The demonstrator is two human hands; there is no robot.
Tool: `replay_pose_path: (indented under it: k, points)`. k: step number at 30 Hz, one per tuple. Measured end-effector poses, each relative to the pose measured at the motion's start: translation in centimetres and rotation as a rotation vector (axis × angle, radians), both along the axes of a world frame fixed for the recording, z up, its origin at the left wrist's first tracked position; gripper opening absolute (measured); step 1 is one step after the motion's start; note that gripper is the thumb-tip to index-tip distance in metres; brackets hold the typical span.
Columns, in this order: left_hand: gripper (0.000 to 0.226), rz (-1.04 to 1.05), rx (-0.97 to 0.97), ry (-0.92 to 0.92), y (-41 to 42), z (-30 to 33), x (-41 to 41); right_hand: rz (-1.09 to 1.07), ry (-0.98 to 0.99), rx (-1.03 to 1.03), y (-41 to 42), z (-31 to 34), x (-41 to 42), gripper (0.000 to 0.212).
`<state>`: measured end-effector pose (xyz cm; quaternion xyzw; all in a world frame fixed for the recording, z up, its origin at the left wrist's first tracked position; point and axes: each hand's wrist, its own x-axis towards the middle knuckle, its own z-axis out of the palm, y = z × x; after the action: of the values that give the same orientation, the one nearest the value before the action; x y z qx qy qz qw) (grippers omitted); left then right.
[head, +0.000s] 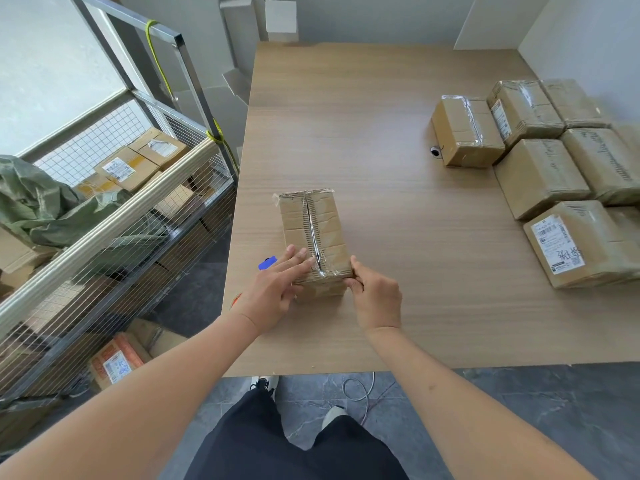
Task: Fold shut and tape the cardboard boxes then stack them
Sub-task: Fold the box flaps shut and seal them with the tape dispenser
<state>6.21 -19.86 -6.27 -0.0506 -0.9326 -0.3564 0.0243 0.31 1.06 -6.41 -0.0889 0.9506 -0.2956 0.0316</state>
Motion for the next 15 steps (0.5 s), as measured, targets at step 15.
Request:
replay_pose_path:
  k: [15]
  points:
    - [0.074,-0.111,0.093,-0.189,3.0,1.8,-1.0,-0.056,-0.180,0.181,-0.3,2.7,0.5,0.055]
